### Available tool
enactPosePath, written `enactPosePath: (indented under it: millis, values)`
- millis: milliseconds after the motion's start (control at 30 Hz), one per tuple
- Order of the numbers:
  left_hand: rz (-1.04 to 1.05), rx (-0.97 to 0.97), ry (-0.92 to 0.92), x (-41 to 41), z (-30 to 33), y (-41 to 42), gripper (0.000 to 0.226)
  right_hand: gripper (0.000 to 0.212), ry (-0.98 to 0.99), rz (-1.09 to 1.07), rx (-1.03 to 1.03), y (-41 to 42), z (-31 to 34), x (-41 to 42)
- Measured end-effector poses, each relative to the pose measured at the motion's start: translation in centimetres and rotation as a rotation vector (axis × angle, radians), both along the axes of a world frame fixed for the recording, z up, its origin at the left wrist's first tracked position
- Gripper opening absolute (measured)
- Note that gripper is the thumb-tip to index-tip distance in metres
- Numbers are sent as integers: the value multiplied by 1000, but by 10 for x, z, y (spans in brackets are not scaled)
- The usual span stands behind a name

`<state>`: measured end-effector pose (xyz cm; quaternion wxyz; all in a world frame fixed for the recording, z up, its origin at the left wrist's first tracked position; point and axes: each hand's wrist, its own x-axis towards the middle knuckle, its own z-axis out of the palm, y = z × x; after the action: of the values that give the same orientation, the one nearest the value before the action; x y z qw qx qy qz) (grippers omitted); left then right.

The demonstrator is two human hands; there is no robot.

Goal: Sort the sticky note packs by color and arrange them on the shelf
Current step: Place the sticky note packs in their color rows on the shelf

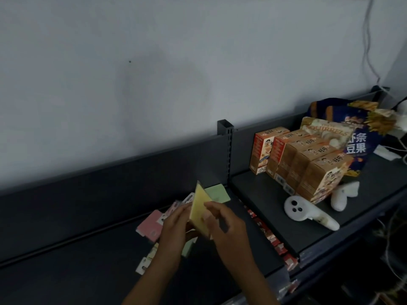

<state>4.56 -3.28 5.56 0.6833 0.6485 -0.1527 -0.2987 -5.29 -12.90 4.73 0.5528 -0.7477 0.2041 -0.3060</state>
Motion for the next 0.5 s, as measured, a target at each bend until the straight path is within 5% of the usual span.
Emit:
enactPosePath:
  millis: [167,333,500]
  values:
    - [102,-116,163,-4,-10,-6,32,27,54,-73,-202,-11,-18,-5]
    - [202,-109,116,-13,-15,-7,17,49,70,-127,-10,-14,-24,-9]
    - [295,-72,92,-14,-24,15,18,40,65,-81,159,-1,-38,5]
